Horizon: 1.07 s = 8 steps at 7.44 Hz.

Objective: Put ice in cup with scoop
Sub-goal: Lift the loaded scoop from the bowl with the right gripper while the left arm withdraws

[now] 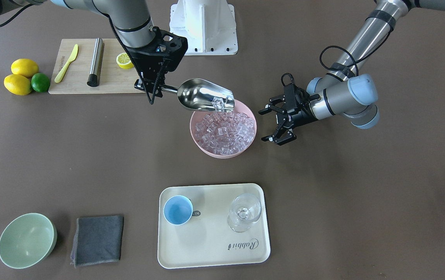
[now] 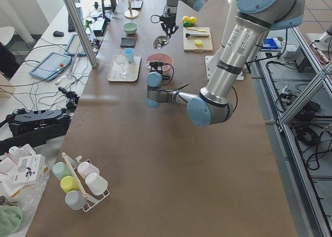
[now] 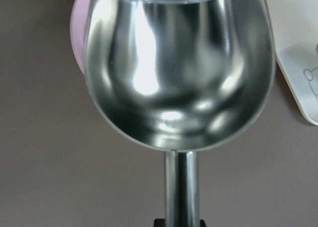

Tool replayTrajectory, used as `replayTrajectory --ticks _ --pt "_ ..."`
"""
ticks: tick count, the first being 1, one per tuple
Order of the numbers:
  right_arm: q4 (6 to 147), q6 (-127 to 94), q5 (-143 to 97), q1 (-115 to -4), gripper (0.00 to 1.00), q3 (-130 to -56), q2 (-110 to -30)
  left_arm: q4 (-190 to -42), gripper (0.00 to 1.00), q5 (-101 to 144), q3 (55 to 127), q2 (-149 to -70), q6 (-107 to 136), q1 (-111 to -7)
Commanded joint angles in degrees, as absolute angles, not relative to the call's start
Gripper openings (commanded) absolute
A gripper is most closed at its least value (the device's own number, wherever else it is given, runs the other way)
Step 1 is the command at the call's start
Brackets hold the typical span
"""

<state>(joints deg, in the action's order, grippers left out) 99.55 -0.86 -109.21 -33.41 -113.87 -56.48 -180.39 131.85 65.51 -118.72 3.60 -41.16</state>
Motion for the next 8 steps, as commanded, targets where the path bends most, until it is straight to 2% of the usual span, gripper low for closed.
replayTrajectory --ticks 1,3,6,8 --pt "97.48 -3.94 -110.83 -39.09 0.00 -115.40 -59.41 -179.92 0.98 134.99 66.18 -117.08 3.60 -44.98" --pt "98.08 -6.66 -115.11 -43.83 0.00 -114.53 -60.38 -171.88 0.98 135.09 68.28 -115.93 3.43 -47.54" --pt "98.35 -8.61 -120.22 -49.38 0.00 -107.42 -59.33 -153.35 0.98 134.74 73.81 -112.42 3.43 -51.31" --pt "105.52 -7.92 -122.95 -50.54 0.00 -105.56 -55.74 -139.89 0.98 135.09 76.36 -111.02 3.43 -54.31"
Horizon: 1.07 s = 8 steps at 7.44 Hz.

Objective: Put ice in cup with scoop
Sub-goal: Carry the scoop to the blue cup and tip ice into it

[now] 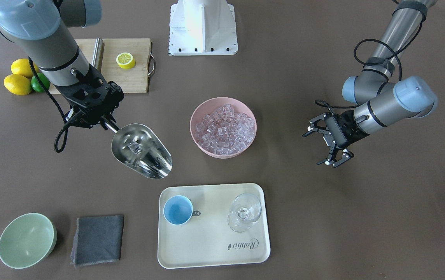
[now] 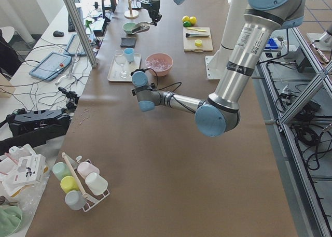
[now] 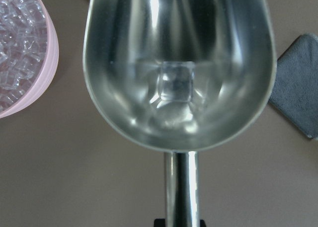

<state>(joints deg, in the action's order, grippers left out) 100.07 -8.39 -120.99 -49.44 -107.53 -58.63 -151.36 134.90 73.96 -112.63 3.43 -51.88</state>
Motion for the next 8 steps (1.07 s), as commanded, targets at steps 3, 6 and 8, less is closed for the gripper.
replayTrajectory --ticks 3,6,8 --pt "114.94 -5.63 -127.17 -50.54 0.00 -98.62 -49.75 -121.53 0.98 134.65 83.57 -106.62 3.43 -59.65" --pt "123.82 -1.85 -130.25 -50.54 0.00 -91.62 -44.23 -111.21 0.98 134.65 84.29 -103.11 3.51 -69.58" --pt "127.07 0.78 -131.48 -50.54 0.00 -83.80 -38.61 -102.35 0.98 133.52 84.29 -101.70 3.60 -74.85"
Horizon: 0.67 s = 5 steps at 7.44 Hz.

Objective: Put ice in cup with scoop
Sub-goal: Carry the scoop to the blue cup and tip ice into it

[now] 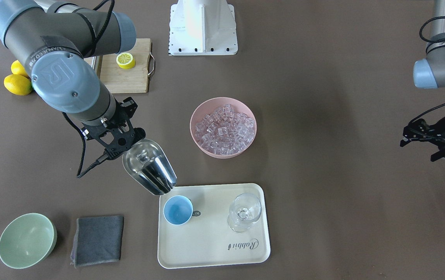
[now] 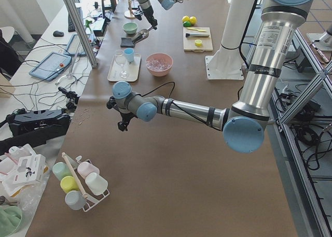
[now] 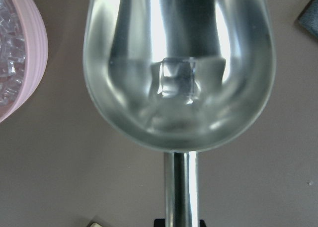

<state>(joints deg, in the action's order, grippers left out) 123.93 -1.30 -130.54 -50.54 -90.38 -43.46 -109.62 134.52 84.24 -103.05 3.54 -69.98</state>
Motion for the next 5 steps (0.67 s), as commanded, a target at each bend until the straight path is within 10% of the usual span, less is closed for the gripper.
replayTrajectory --ticks 1,5 --pt "128.05 1.75 -131.66 -50.62 0.00 -80.63 -36.23 -101.35 0.98 131.94 84.29 -101.17 3.60 -77.23" --pt "135.44 5.54 -131.66 -50.71 0.00 -77.26 -32.17 -96.95 0.98 131.57 83.94 -98.18 3.86 -87.26"
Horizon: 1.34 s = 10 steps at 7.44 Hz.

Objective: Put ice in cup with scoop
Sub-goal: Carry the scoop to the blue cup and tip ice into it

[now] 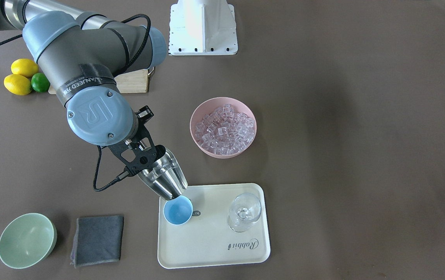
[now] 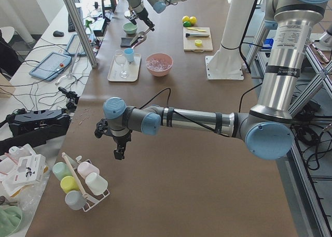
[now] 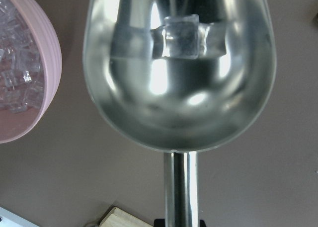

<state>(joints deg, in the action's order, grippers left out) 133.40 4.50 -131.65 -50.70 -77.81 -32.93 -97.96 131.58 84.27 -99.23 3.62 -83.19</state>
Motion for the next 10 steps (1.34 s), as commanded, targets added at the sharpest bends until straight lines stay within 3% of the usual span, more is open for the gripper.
replayTrajectory --ticks 1,6,10 --pt "135.44 5.62 -131.75 -50.71 0.00 -77.26 -32.17 -97.29 0.98 131.66 84.02 -97.13 4.13 -87.36" --pt "135.62 5.71 -134.91 -52.47 0.00 -72.87 -31.64 -97.73 0.98 132.27 83.58 -96.50 4.31 -87.01" --pt "135.53 5.54 -135.00 -52.30 0.00 -68.30 -26.90 -97.65 0.98 132.28 83.94 -96.50 4.22 -87.01"
